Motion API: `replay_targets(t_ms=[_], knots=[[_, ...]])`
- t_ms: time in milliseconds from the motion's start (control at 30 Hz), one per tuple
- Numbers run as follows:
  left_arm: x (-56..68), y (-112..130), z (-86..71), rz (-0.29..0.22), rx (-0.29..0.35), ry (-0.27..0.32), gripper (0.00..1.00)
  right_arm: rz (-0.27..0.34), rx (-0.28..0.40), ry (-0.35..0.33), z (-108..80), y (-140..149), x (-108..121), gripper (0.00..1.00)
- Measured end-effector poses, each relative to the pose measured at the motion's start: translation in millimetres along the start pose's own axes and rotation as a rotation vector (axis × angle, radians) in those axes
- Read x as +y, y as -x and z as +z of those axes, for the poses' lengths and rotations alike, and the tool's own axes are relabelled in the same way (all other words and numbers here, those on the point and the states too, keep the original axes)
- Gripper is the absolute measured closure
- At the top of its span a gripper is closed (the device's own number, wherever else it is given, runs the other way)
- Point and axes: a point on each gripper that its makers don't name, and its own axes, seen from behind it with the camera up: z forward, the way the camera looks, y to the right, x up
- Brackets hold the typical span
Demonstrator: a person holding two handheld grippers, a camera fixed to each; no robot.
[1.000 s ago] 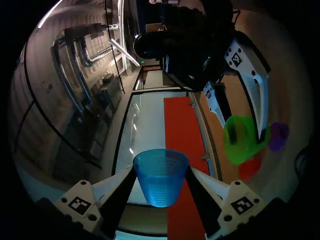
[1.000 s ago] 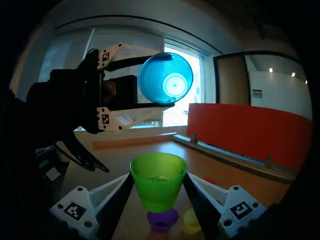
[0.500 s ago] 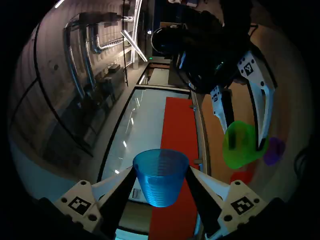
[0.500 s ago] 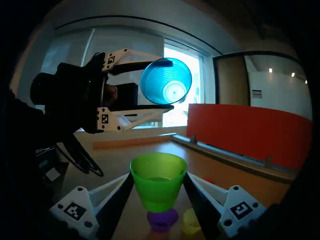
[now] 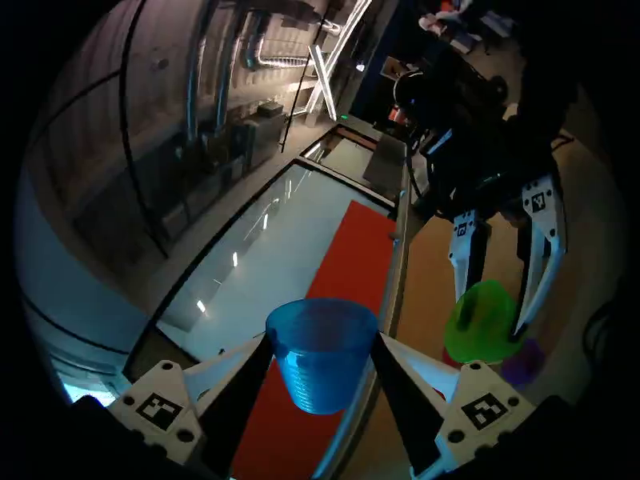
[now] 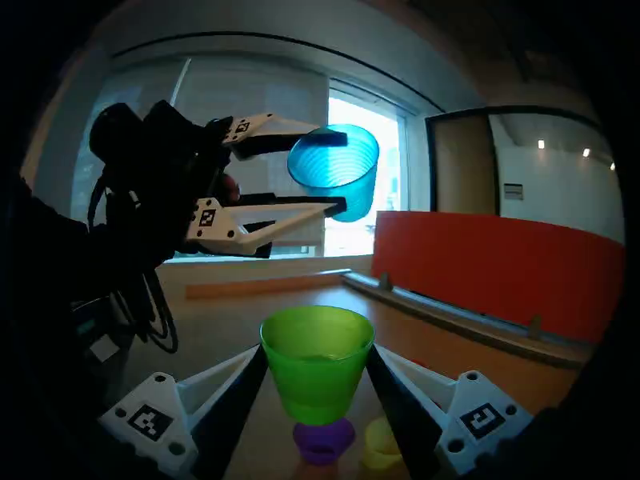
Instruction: Pour water
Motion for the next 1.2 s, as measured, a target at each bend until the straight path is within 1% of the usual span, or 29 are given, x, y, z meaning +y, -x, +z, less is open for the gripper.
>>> replay_targets(t_ms=[300,600,800,900,1000,1200], knots=[[-11.7,3.9,-3.6,-0.268,0.002,-0.009,0.16,-0.004,0.006,0.005,-1.6,-1.7,0.1,0.12],[-20.3,14.9,-0.8,-0.525,-0.014,-0.004,0.16,-0.001,0.018,0.013,-2.7,-4.8,2.1,0.12],[-23.3,23.6,-0.7,-0.694,-0.026,0.008,0.15,-0.004,0.028,0.018,-4.2,-9.4,3.3,0.12],[-24.2,27.7,-0.3,-0.766,-0.032,0.014,0.15,0.0,0.035,0.021,-5.0,-14.1,4.2,0.12],[-25.1,30.0,0.1,-0.821,-0.032,0.018,0.16,0.0,0.038,0.022,-5.4,-16.5,5.0,0.12],[-29.3,32.9,1.2,-0.878,-0.022,0.012,0.15,0.0,0.039,0.027,-5.6,-15.4,7.8,0.12]])
